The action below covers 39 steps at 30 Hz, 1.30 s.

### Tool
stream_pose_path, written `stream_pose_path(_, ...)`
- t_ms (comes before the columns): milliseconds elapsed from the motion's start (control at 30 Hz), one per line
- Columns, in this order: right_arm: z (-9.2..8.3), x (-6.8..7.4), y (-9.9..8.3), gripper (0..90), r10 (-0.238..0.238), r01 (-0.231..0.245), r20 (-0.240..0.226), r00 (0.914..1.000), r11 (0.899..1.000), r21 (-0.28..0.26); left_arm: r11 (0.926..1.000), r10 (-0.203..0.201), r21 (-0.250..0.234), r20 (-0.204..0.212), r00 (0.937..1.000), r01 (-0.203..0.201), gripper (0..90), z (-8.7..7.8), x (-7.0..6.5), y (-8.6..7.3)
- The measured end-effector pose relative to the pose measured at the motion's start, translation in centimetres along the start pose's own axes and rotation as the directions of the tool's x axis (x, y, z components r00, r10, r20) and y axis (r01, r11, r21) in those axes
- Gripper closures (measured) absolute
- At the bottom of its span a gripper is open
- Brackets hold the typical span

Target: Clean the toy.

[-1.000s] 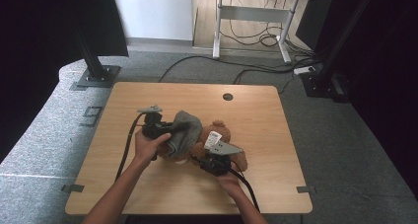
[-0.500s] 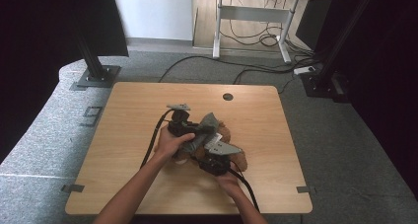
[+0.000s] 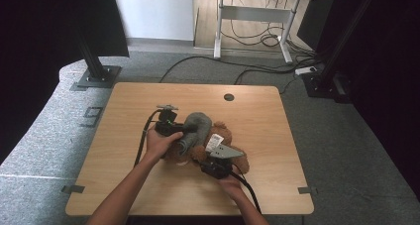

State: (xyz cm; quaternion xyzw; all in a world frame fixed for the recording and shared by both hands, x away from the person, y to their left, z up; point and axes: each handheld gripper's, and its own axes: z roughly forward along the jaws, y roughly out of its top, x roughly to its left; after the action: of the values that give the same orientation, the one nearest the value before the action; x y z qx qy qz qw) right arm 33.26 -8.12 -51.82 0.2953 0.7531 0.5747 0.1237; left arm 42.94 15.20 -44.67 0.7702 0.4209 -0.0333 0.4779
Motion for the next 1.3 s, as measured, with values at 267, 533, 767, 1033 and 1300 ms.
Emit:
stream_pose_path(267, -0.4, 0.2, -0.3, 73.1, 0.000, 0.000, -0.002, 1.0000, 1.000, 0.001, 0.9920, -0.110, -0.065, -0.023, 0.9937, 0.108, 75.4, -4.2, 4.3, -3.1)
stream_pose_path(533, -0.8, 0.6, -0.9, 73.2, -0.001, 0.001, -0.009, 1.0000, 1.000, 0.007, 0.9863, -0.144, -0.083, -0.008, 0.9896, 0.142, 75.2, -5.4, 5.5, -4.7)
stream_pose_path(767, -1.2, 0.9, -1.3, 72.8, 0.006, -0.005, -0.014, 0.9999, 1.000, 0.015, 0.9873, -0.140, -0.076, 0.003, 0.9901, 0.140, 75.2, -5.2, 5.2, -5.4)
stream_pose_path(1033, -3.8, 0.8, 1.5, 57.5, 0.039, -0.037, 0.052, 0.9979, 0.999, -0.023, 0.9880, -0.135, -0.074, 0.006, 0.9908, 0.135, 75.4, -4.7, 5.3, -6.3)
stream_pose_path(1300, -5.4, -1.3, 3.5, 51.4, 0.064, -0.062, 0.080, 0.9948, 0.998, -0.021, 0.9889, -0.120, -0.088, 0.007, 0.9928, 0.120, 75.4, -4.3, 5.1, -6.7)
